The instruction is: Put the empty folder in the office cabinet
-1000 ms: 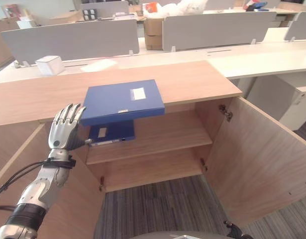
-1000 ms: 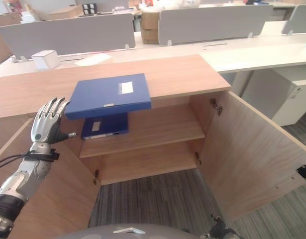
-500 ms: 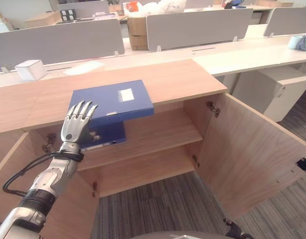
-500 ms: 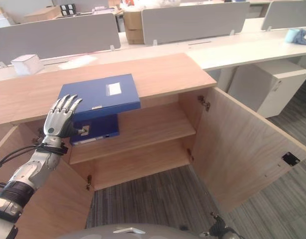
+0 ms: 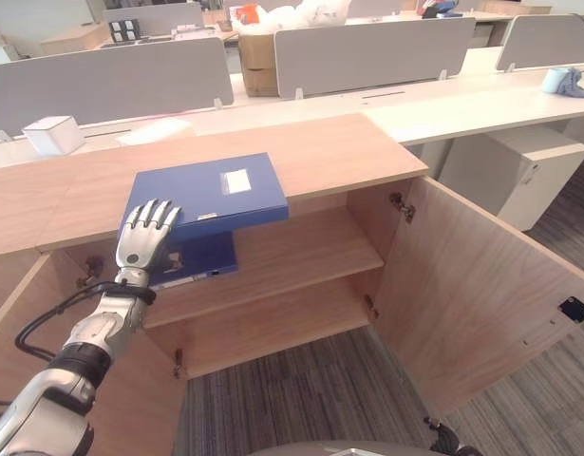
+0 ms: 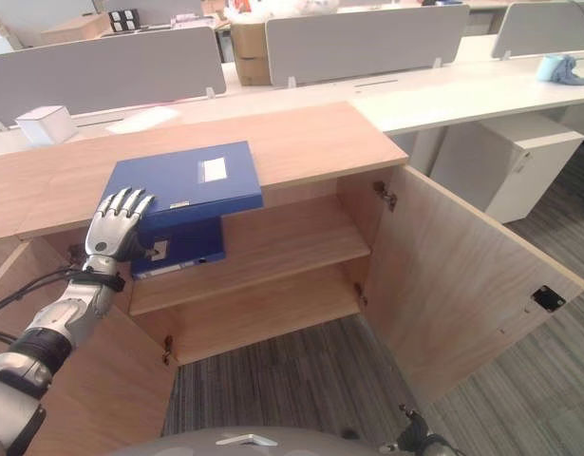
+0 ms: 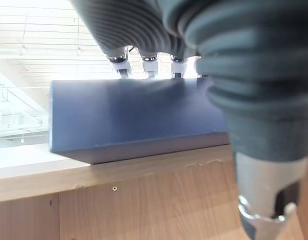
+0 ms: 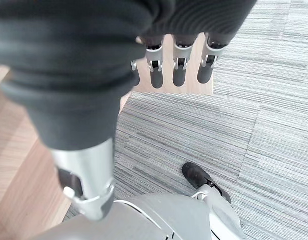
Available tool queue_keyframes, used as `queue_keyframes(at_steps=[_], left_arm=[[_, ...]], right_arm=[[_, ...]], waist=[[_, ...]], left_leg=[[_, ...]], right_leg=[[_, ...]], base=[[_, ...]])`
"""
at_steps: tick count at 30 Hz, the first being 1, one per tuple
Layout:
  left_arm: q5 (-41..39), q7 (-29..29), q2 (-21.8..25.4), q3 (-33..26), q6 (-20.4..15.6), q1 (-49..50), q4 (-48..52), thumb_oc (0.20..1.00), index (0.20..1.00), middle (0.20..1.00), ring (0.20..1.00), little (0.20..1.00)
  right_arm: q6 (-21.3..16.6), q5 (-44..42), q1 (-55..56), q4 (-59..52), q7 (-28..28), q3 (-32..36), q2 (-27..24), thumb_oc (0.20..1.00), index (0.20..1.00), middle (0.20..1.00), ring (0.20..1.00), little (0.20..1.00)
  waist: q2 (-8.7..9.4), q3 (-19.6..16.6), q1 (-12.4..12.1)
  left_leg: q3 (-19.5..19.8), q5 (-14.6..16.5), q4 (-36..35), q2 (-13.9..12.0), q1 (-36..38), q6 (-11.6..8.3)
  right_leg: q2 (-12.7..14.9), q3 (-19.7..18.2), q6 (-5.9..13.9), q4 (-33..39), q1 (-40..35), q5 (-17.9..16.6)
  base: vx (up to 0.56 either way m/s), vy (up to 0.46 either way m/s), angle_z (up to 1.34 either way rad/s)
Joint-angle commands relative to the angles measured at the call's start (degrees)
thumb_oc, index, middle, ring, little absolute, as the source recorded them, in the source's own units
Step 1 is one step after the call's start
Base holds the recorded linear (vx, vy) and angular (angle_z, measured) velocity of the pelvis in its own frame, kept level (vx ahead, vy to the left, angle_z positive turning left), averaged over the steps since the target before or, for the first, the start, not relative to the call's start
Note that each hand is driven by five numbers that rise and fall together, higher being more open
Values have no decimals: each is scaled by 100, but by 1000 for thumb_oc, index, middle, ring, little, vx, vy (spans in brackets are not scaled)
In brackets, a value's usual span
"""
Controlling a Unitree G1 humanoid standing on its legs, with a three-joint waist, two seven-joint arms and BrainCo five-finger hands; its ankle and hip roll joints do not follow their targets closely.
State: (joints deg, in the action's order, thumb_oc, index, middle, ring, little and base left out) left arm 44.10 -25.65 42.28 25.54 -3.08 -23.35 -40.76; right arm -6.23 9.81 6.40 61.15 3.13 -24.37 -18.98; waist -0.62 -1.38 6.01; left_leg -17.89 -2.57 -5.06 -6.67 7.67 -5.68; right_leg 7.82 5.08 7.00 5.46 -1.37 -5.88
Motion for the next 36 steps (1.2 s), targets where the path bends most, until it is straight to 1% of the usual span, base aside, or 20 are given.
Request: queue_keyframes(at_steps=[1,2,3,8,13,16,17,21,22,25,26,27,28,29,30,32,33,34,35,36], left_arm=[[-234,-140,512,16,138,-978,-497,1000,1000,1000,1000,1000],[-262,-126,534,68,132,-1050,-561,561,561,561,561,561],[-294,-117,538,125,120,-1135,-631,200,200,200,200,200],[-488,-119,532,266,60,-1347,-741,200,200,200,200,200],[-863,-112,458,164,-37,-1352,-587,200,200,200,200,200],[-1364,-132,391,-181,-201,-1191,-122,200,200,200,200,200],[-1527,-159,404,-447,-315,-1010,336,200,200,200,200,200],[-1975,-141,353,-983,-587,-657,1283,200,200,200,200,200],[-1975,-141,353,-983,-587,-657,1283,200,200,200,200,200],[-2540,12,225,-1566,-936,-285,2326,200,200,200,200,200],[-2549,38,229,-1609,-923,-238,2376,200,200,200,200,200],[-3180,208,43,-2028,-1239,42,3100,200,200,200,200,200],[-3193,233,46,-2073,-1226,88,3143,200,200,200,200,200],[-3741,305,-60,-2244,-1504,170,3640,200,200,200,200,200],[-3741,305,-60,-2244,-1504,170,3640,200,200,200,200,200],[-4335,597,-177,-2383,-1753,252,4167,200,200,200,200,200],[-4721,807,-244,-2456,-1864,303,4445,200,200,200,200,200],[-5438,1148,-415,-2548,-2058,414,4745,200,200,200,200,200],[-5754,1328,-479,-2604,-2073,496,4866,200,200,200,200,200],[-5754,1328,-479,-2604,-2073,496,4866,200,200,200,200,200]], right_arm=[[-171,-337,-302,12,-122,-273,-184,1000,1000,1000,1000,1000],[-171,-352,-288,1,-120,-277,-195,1000,1000,1000,1000,1000],[-174,-376,-290,10,-118,-259,-201,1000,1000,1000,1000,1000],[-175,-450,-296,46,-126,-251,-211,1000,1000,1000,1000,1000],[-164,-475,-318,20,-147,-232,-214,1000,1000,1000,1000,1000],[-141,-458,-305,9,-160,-188,-196,1000,1000,1000,1000,1000],[-125,-449,-307,7,-160,-149,-178,1000,1000,1000,1000,1000],[-70,-439,-325,30,-137,-81,-144,1000,1000,1000,1000,1000],[-70,-439,-325,30,-137,-81,-144,1000,1000,1000,1000,1000],[-41,-406,-348,69,-123,-19,-114,1000,1000,1000,1000,1000],[-43,-403,-352,74,-123,-29,-120,1000,1000,1000,1000,1000],[-9,-360,-397,149,-61,-19,-82,1000,1000,1000,1000,1000],[-10,-360,-403,152,-59,-35,-89,1000,1000,1000,1000,1000],[6,-337,-421,192,-19,-30,-66,1000,1000,1000,1000,1000],[6,-337,-421,192,-19,-30,-66,1000,1000,1000,1000,1000],[6,-317,-436,203,13,-51,-59,1000,1000,1000,1000,1000],[2,-301,-445,221,27,-51,-58,1000,1000,1000,1000,1000],[-9,-279,-480,197,81,-48,-48,1000,1000,1000,1000,1000],[-14,-294,-488,144,111,-46,-61,1000,1000,1000,1000,1000],[-14,-294,-488,144,111,-46,-61,1000,1000,1000,1000,1000]], waist=[[34,-33,132],[28,-35,137],[29,-37,141],[24,-46,133],[29,-45,89],[42,-46,47],[48,-42,7],[70,-32,-58],[70,-32,-58],[92,-20,-120],[85,-21,-110],[107,-9,-166],[99,-10,-151],[117,0,-193],[117,0,-193],[123,7,-214],[123,14,-219],[139,25,-251],[141,26,-255],[141,26,-255]], left_leg=[[185,561,6,-293,332,-216],[189,562,6,-290,330,-214],[195,563,6,-284,327,-213],[209,559,6,-261,317,-202],[249,543,6,-251,297,-193],[289,537,6,-245,294,-187],[322,534,6,-246,284,-183],[384,523,6,-239,268,-179],[384,523,6,-239,268,-179],[430,519,6,-235,250,-176],[430,520,6,-235,253,-176],[454,513,6,-233,243,-174],[453,514,6,-234,244,-174],[469,508,6,-237,232,-173],[469,508,6,-237,232,-173],[491,499,6,-236,220,-169],[506,498,6,-233,220,-166],[533,495,6,-229,209,-159],[540,494,6,-228,209,-156],[540,494,6,-228,209,-156]], right_leg=[[417,-130,434,-58,-20,-77],[417,-133,436,-57,-18,-79],[418,-135,439,-58,-11,-83],[431,-130,446,-60,-16,-86],[446,-81,448,-61,-40,-81],[454,-47,438,-58,-68,-75],[462,-20,434,-60,-86,-68],[478,27,418,-65,-113,-67],[478,27,418,-65,-113,-67],[485,58,408,-57,-139,-62],[486,57,408,-57,-141,-61],[494,73,394,-56,-156,-54],[493,72,394,-57,-157,-54],[500,93,390,-54,-165,-54],[500,93,390,-54,-165,-54],[501,106,388,-56,-176,-51],[505,114,388,-56,-181,-52],[509,124,386,-51,-190,-48],[511,127,385,-52,-191,-47],[511,127,385,-52,-191,-47]], base=[[0,0,0],[0,0,0],[0,0,0],[0,0,0],[0,0,0],[0,0,0],[0,0,0],[-4,6,6],[-10,4,9],[-8,9,8],[-11,11,4],[-6,8,5],[-13,8,5],[-7,0,4],[-6,3,6],[1,9,8],[-4,14,6],[2,11,5],[0,0,0],[6,1,3]])
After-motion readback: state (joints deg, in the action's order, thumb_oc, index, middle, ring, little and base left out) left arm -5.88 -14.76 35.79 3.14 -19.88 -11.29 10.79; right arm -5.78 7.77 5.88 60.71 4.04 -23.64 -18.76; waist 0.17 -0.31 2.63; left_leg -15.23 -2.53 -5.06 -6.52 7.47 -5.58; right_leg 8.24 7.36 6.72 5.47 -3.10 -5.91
